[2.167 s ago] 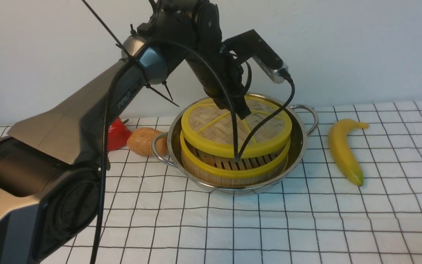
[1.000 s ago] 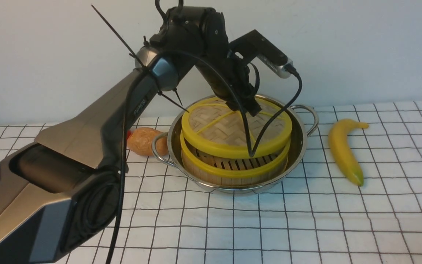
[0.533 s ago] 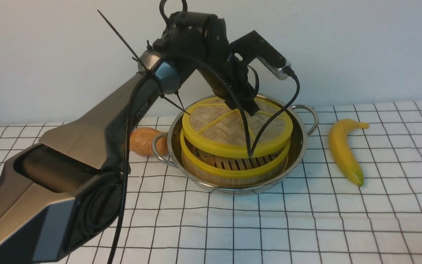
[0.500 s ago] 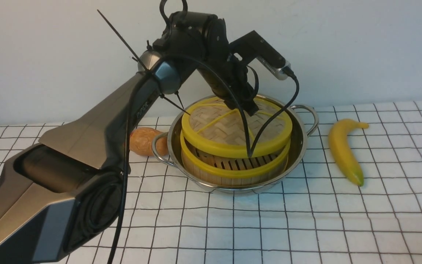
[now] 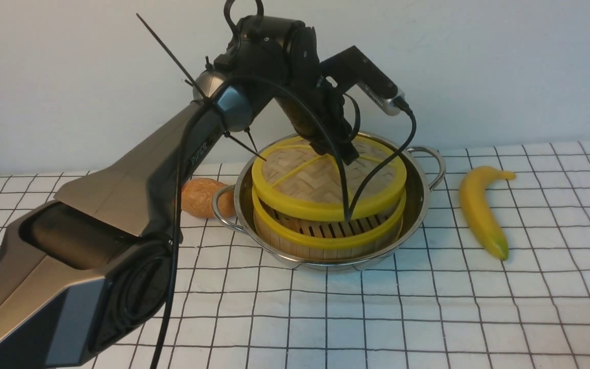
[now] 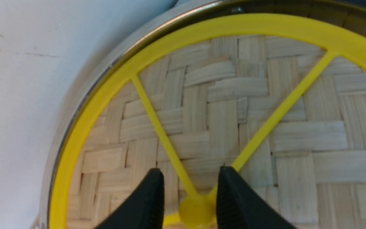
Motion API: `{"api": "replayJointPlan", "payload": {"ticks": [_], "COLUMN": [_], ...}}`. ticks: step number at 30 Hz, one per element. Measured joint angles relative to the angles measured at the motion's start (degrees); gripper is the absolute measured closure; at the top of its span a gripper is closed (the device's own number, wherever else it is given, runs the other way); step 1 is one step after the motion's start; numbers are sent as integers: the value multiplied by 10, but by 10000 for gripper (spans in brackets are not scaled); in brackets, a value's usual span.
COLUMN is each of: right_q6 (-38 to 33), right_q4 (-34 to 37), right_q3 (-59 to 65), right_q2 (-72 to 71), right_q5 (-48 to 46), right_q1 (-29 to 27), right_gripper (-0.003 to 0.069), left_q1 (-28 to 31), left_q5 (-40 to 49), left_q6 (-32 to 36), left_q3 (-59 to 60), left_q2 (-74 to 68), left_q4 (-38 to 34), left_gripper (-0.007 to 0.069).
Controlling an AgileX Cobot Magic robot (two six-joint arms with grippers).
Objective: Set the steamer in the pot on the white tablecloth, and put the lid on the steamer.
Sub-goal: 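Place the yellow bamboo steamer lid onto the steamer in the pot with the left gripper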
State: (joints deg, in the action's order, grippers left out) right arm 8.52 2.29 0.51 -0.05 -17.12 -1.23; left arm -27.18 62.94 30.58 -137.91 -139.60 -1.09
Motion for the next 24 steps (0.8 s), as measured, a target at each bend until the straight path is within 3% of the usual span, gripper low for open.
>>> {"api": "replayJointPlan", "payload": {"ticks": [10, 24], "right_q6": [0, 0], "right_q4": [0, 0], "right_q3": [0, 0], "right_q2": [0, 0], "right_q5": [0, 0], "right_q1": [0, 0], "right_gripper": [416, 416], "left_q1": [0, 0], "left_q5": [19, 50], "left_q6": [-5, -6], "left_q3": [-1, -8], "left_q2": [0, 2], "left_q4": [1, 0], "left_gripper": [487, 491]}}
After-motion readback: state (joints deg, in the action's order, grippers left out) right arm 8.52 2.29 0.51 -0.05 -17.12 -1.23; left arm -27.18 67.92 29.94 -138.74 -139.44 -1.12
